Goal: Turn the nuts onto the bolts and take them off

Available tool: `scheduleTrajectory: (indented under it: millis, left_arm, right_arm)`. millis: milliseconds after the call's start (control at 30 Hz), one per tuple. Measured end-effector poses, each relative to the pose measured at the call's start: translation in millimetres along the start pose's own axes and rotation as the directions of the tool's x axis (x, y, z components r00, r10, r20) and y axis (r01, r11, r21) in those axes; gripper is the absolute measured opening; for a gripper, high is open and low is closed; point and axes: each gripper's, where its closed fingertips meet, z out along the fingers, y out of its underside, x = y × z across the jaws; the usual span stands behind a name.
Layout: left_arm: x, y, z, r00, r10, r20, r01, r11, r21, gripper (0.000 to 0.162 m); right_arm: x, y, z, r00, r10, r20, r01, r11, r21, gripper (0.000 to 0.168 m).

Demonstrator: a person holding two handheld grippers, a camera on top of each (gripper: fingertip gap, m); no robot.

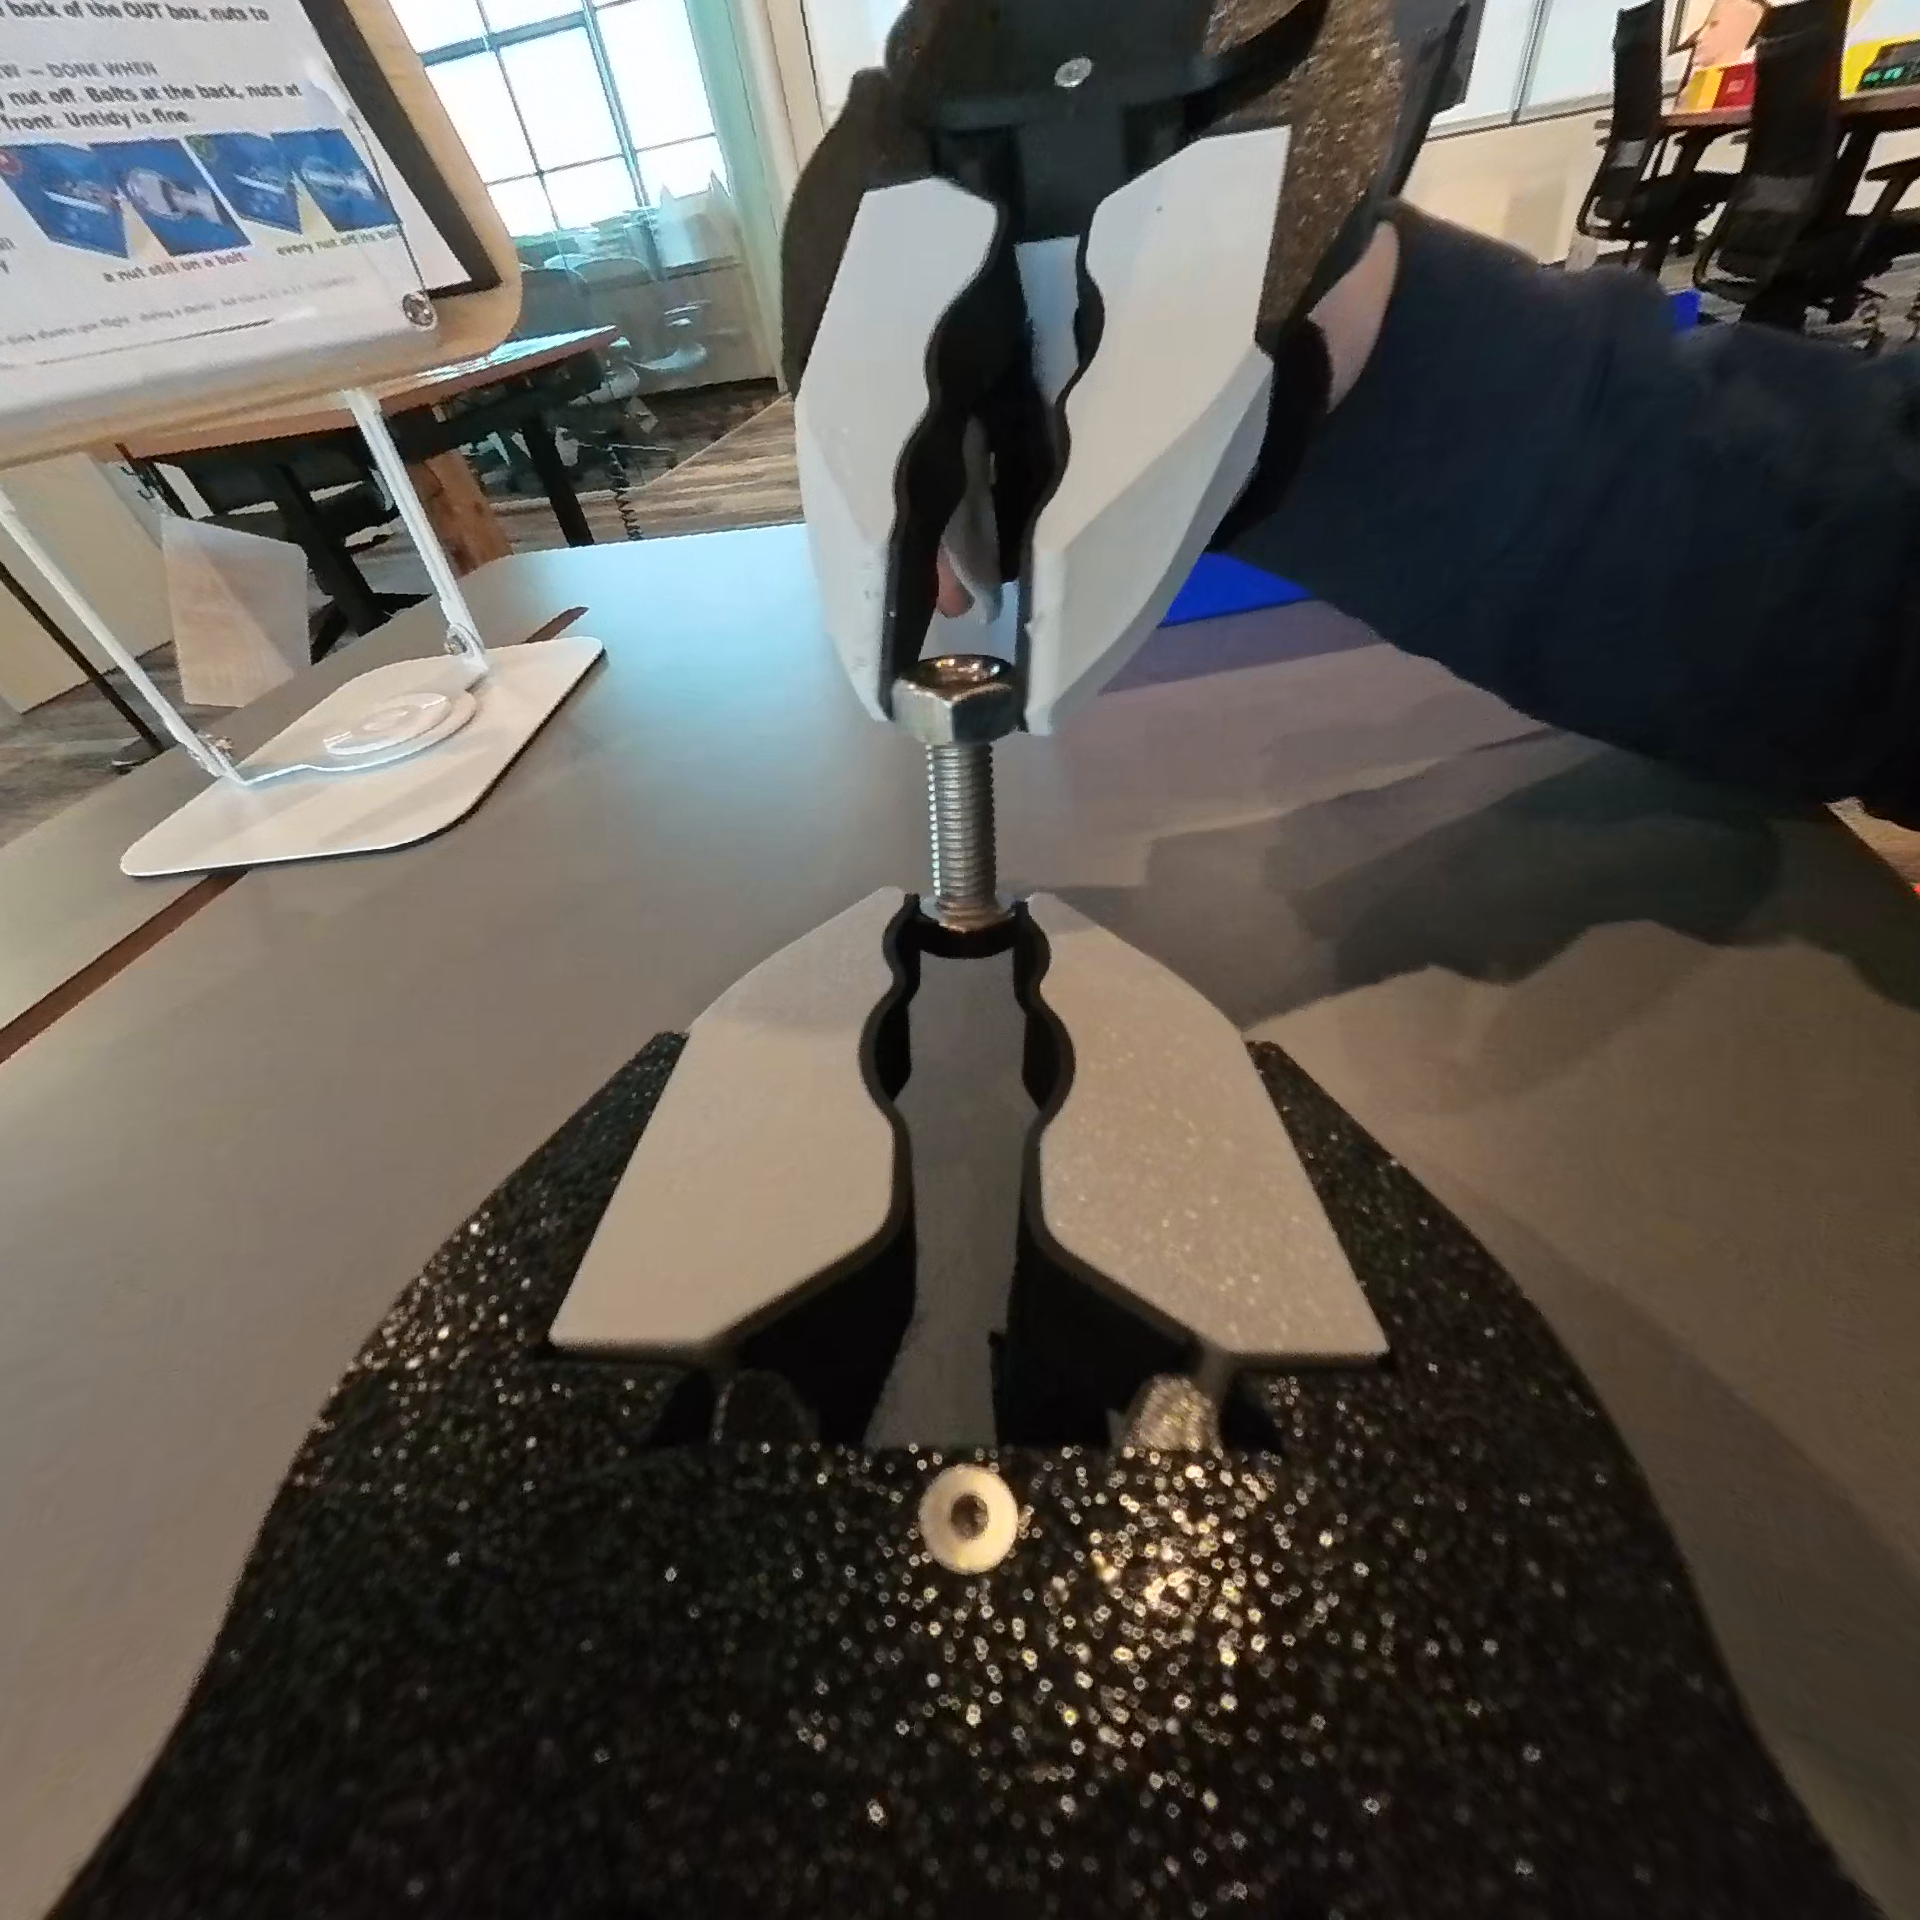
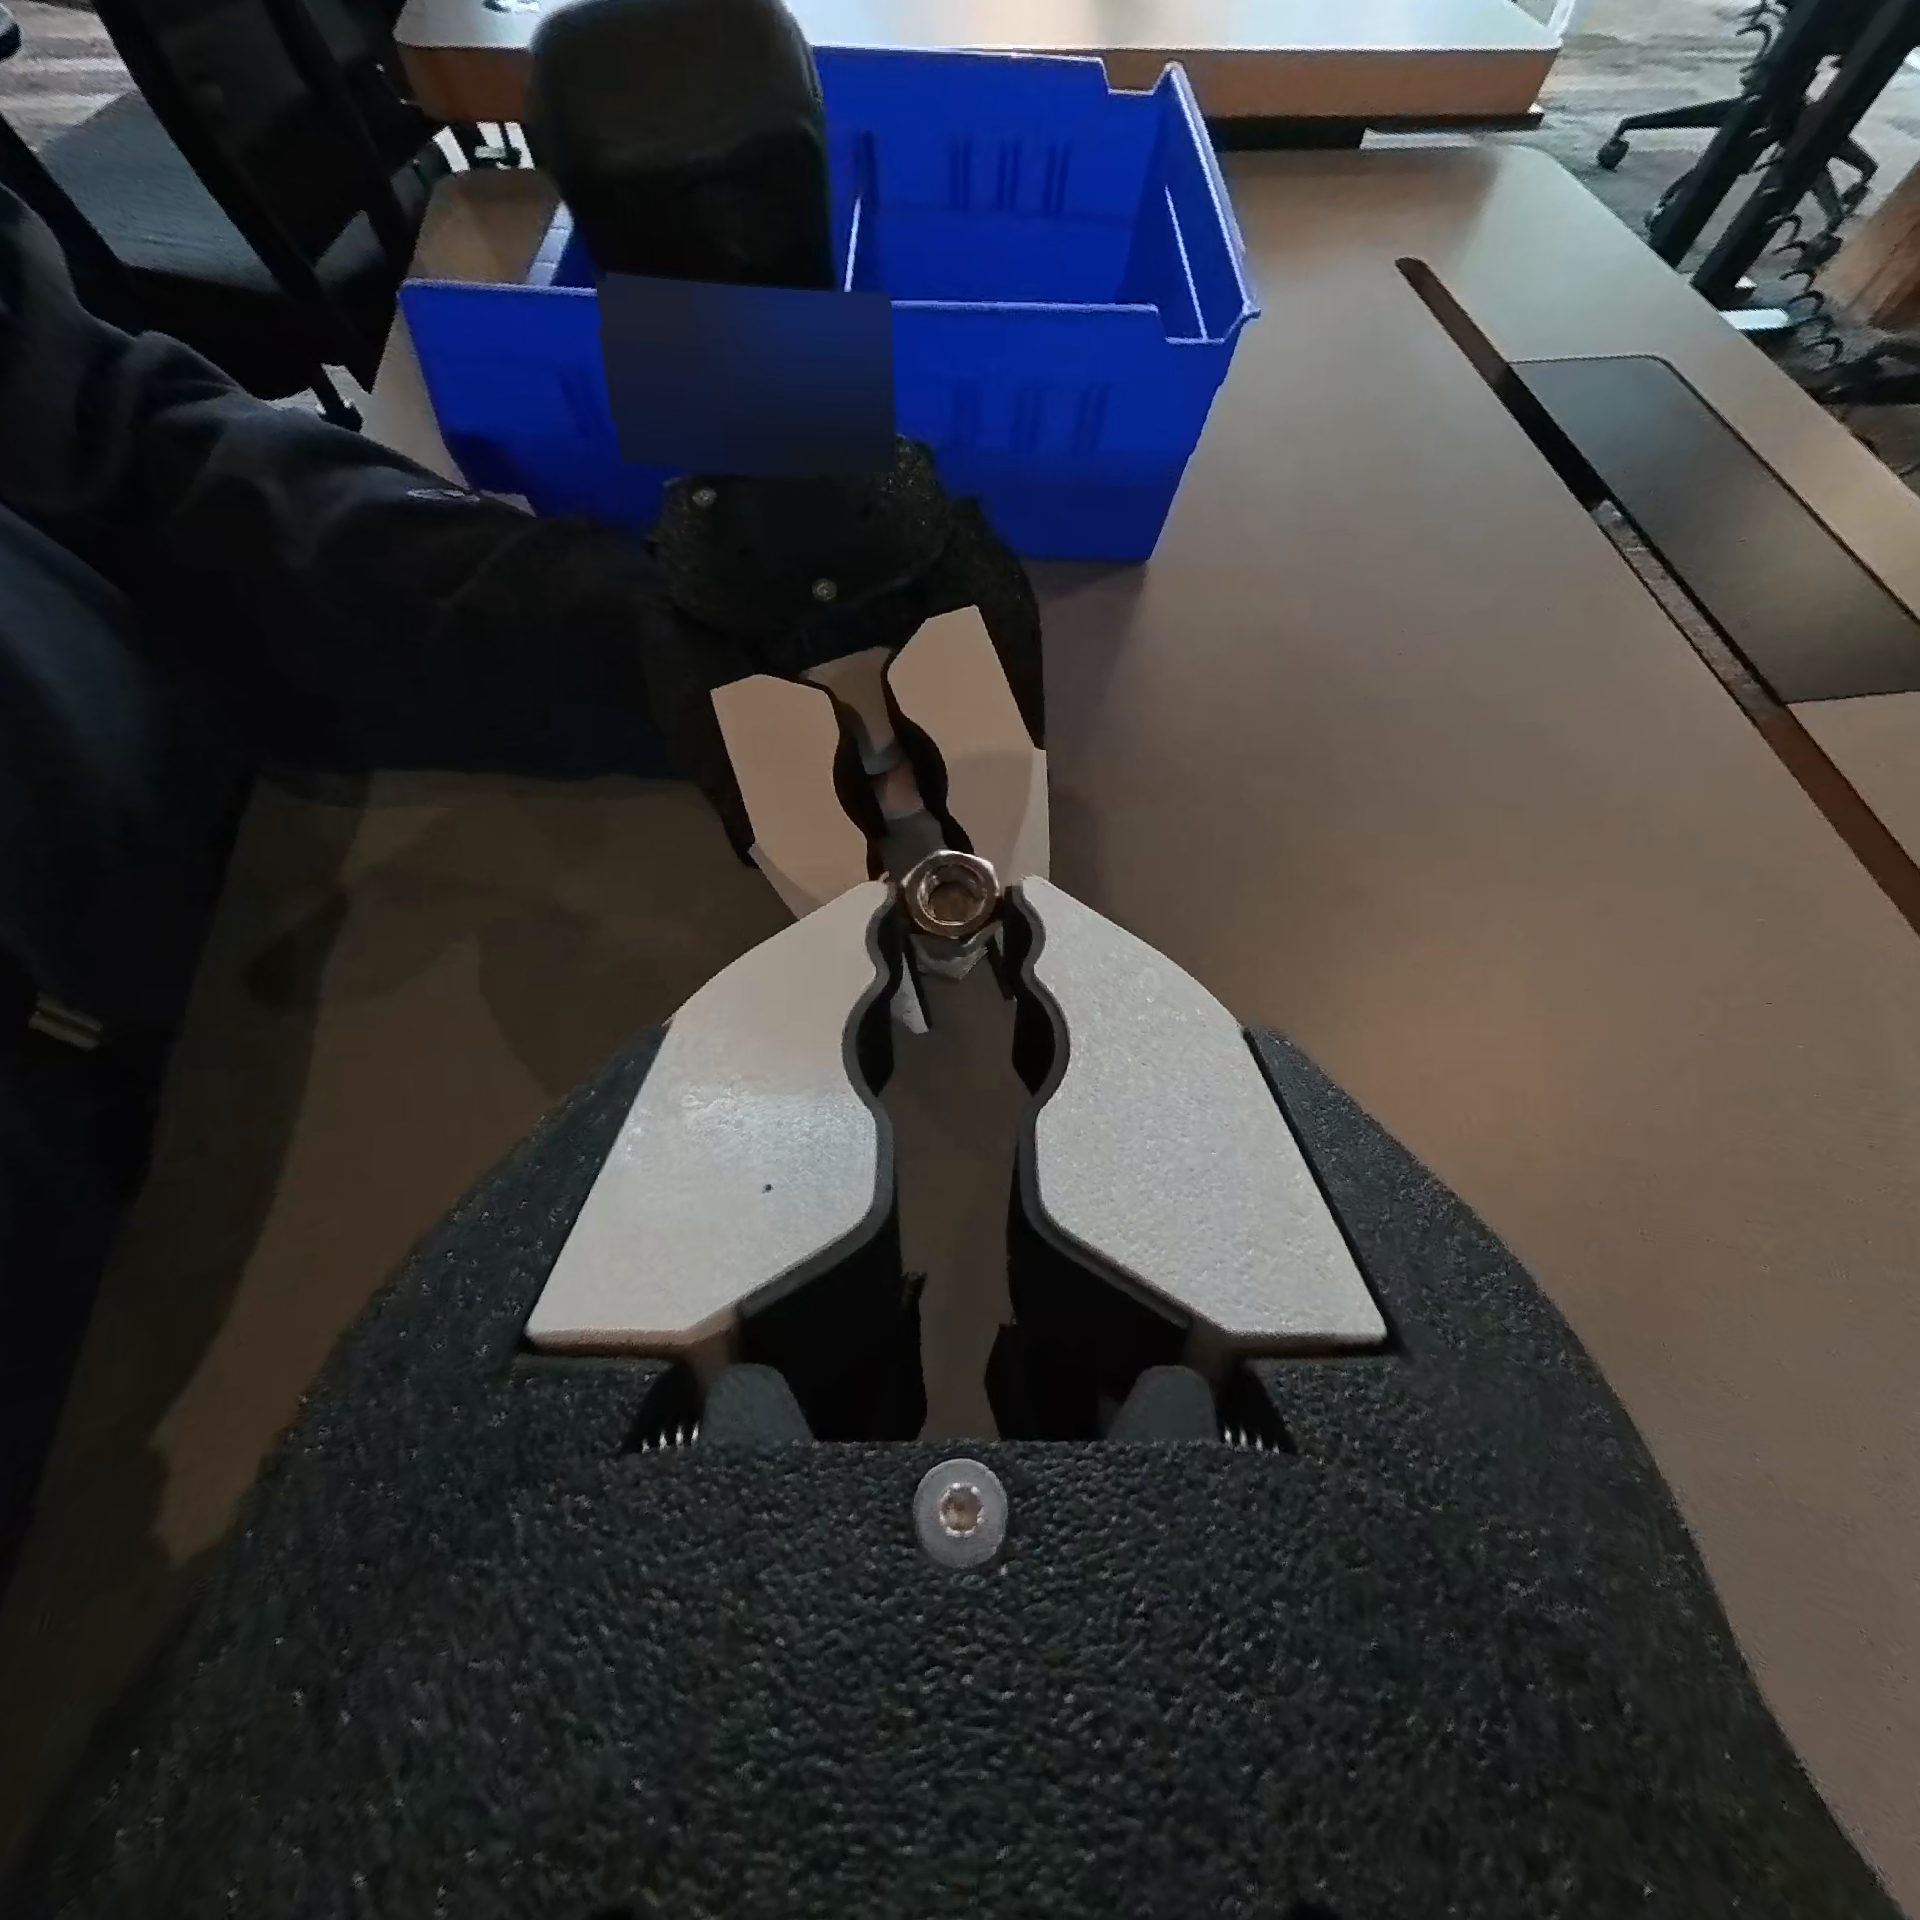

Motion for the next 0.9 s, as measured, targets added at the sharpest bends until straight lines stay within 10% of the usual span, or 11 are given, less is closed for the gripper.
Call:
scheduleTrajectory:
  millis: [633,900]
  left_arm:
    - [-6.8,-1.4,-1.4,0.999,-0.048,0.019,0.048,0.999,0.015,0.016]
    - [-15.8,-8.2,-8.5,0.992,-0.122,0.028,0.119,0.989,0.084,0.016]
  right_arm:
    - [10.2,-1.0,-1.2,0.996,0.023,-0.084,-0.018,0.998,0.065,0.042]
    - [0.5,-15.3,-11.5,0.988,0.102,-0.115,-0.043,0.902,0.429,0.054]
